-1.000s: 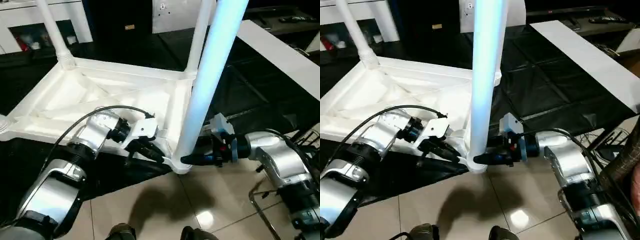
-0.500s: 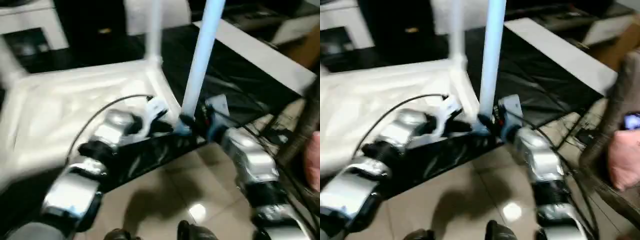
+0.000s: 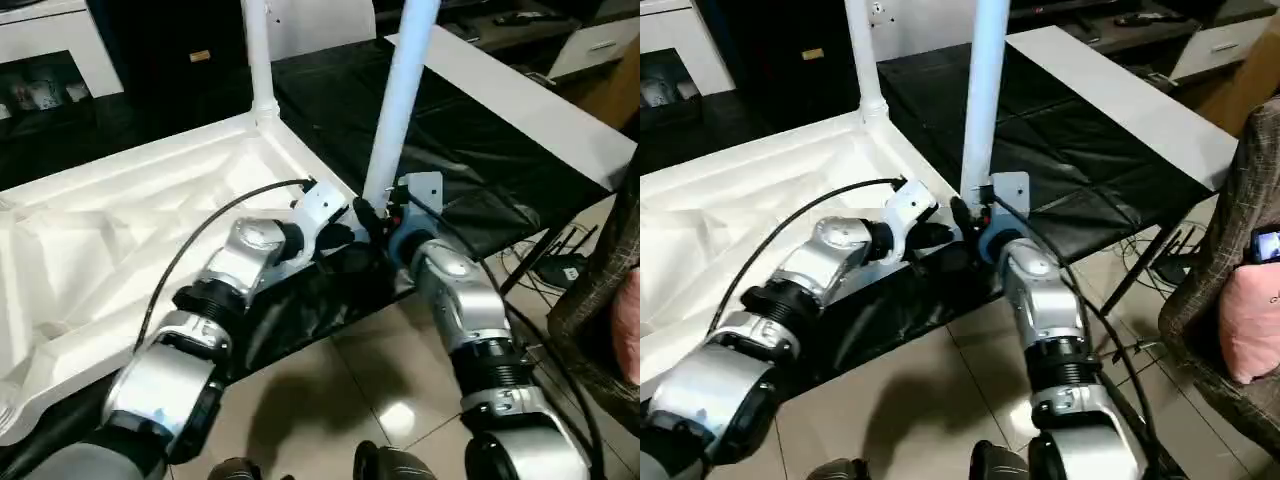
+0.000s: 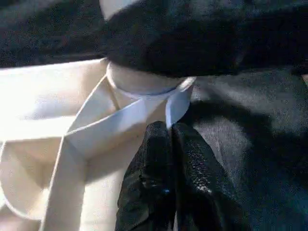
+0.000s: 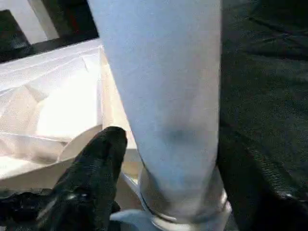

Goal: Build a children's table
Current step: Rotate leg to tighten

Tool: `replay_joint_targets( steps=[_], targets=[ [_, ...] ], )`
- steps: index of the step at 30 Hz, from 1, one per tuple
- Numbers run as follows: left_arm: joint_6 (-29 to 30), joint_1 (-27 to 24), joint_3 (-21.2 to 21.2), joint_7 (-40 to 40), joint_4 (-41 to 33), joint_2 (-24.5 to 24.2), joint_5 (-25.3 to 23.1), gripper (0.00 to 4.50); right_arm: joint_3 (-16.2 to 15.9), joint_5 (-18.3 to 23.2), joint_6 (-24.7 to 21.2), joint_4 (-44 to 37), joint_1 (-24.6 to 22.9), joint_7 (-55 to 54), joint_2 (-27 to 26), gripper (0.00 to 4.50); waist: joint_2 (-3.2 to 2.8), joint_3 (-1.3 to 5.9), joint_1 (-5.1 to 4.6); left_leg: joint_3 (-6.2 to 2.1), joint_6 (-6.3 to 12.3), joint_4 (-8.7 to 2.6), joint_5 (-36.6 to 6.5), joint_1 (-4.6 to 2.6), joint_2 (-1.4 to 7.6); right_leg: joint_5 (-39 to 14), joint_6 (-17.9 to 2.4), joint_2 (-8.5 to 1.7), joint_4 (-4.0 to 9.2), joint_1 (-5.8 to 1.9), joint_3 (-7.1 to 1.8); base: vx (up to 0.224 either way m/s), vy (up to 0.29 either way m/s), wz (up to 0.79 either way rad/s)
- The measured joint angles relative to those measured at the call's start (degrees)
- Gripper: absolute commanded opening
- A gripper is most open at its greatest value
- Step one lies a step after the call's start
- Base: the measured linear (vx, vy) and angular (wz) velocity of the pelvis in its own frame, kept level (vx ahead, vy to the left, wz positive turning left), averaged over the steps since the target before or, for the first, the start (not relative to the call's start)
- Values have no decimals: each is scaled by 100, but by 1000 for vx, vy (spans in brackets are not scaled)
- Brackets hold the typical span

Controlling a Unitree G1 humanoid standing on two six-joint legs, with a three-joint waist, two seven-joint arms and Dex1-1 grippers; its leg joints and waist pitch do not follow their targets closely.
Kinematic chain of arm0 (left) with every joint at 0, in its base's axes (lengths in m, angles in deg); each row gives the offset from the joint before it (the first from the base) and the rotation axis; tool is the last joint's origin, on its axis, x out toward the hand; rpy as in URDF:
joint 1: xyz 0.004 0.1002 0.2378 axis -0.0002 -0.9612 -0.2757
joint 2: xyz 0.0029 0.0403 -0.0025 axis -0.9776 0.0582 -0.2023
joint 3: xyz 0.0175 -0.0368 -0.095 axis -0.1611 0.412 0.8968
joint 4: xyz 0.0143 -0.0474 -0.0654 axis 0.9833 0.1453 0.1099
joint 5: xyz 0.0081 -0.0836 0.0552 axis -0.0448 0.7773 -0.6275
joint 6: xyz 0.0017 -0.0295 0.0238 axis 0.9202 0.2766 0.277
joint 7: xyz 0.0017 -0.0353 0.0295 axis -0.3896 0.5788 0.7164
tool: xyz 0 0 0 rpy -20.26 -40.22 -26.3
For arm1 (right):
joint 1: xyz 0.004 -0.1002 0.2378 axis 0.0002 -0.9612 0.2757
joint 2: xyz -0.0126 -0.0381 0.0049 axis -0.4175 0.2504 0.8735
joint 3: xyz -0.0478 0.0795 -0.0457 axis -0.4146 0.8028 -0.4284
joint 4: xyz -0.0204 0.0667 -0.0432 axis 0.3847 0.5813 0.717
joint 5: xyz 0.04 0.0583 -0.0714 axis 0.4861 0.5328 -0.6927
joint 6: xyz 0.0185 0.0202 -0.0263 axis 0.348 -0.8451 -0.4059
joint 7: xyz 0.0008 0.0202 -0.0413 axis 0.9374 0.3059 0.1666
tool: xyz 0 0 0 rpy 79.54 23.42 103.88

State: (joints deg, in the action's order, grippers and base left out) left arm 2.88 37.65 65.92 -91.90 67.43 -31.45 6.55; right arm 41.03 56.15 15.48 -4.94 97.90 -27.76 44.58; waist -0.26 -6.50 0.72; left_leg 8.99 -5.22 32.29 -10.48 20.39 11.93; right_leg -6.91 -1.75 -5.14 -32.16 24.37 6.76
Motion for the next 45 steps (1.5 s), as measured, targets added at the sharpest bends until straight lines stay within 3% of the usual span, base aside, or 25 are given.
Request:
replay_joint_targets(
  steps=[3,8,14,18,22,27,31,34,37,39,41,43,44,45],
  targets=[
    [-286,-1,-118,-240,-13,-126,-35,0,-34,9,10,-228,-201,53,24,357,-1,1,46,5,26,-6,19,16,0,-7,-10,-1,-10,25,-4,0,0,0],
    [-1197,44,-296,-670,296,-422,-208,0,-228,64,-13,-1120,-998,463,229,400,0,1,160,10,27,13,19,16,0,-7,-12,-9,-21,54,-17,0,0,0],
    [-1782,285,-434,-687,803,-636,-403,0,-449,117,-56,-1989,-1833,834,555,448,1,1,163,38,-7,37,-1,15,-5,-2,15,-13,-16,53,-68,0,0,0],
    [-1924,385,-441,-586,1039,-696,-433,0,-543,242,-201,-2574,-2287,1005,671,448,2,2,148,63,-7,37,-1,19,-6,7,32,-11,-14,53,-93,0,0,0],
    [-2003,484,-439,-375,1239,-696,-535,68,-573,264,-296,-2881,-2485,1008,706,450,5,4,133,65,-9,39,0,15,-7,11,39,-8,-14,53,-97,0,0,0],
    [-2114,482,-382,-244,1282,-696,-487,97,-568,307,-379,-3152,-2675,875,668,450,11,7,140,65,-9,44,1,17,-6,12,39,-6,-14,54,-99,0,0,0],
    [-2113,435,-1,-128,1231,-706,-178,136,-564,307,-363,-3344,-2801,775,635,450,13,10,146,66,-9,46,0,20,-6,16,33,-6,-15,54,-101,0,0,0],
    [-1710,143,739,245,722,-717,507,168,-578,142,-299,-3482,-2845,597,729,450,5,22,160,66,-8,47,-1,16,-6,26,16,-7,-24,53,-101,0,0,0],
    [-1136,-351,1146,554,58,-785,896,193,-495,134,-557,-3578,-2824,512,757,450,-16,61,183,65,-8,47,-2,10,-5,29,9,-6,-42,53,-101,0,0,0],
    [-581,-1268,1419,773,-1265,-725,1207,193,-650,138,-733,-3704,-2887,689,965,450,-56,93,179,69,-6,52,-10,5,-3,15,13,-8,-54,52,-105,0,0,0],
    [-41,-2115,1635,1090,-2469,-529,1421,193,-765,132,-752,-3795,-2988,839,1096,450,-50,104,201,66,-13,65,-16,5,2,-5,17,-8,-80,56,-102,0,0,0],
    [236,-2492,1703,1290,-3022,-419,1492,193,-825,131,-771,-3792,-3027,893,1120,450,-43,109,259,61,-18,84,-15,7,4,-26,49,-1,-87,55,-92,0,0,0],
    [446,-2673,1742,1479,-3447,-363,1486,193,-894,122,-765,-3800,-3032,907,1124,450,-72,129,260,-77,-19,119,-7,95,-9,-26,49,-39,-89,36,31,-35,-31,22],
    [561,-2973,1776,1729,-4063,-245,1457,193,-952,94,-763,-3802,-3056,906,1141,450,-82,147,220,-182,-14,159,-3,142,0,-27,48,-40,-85,15,95,-35,-31,22]
  ],
)
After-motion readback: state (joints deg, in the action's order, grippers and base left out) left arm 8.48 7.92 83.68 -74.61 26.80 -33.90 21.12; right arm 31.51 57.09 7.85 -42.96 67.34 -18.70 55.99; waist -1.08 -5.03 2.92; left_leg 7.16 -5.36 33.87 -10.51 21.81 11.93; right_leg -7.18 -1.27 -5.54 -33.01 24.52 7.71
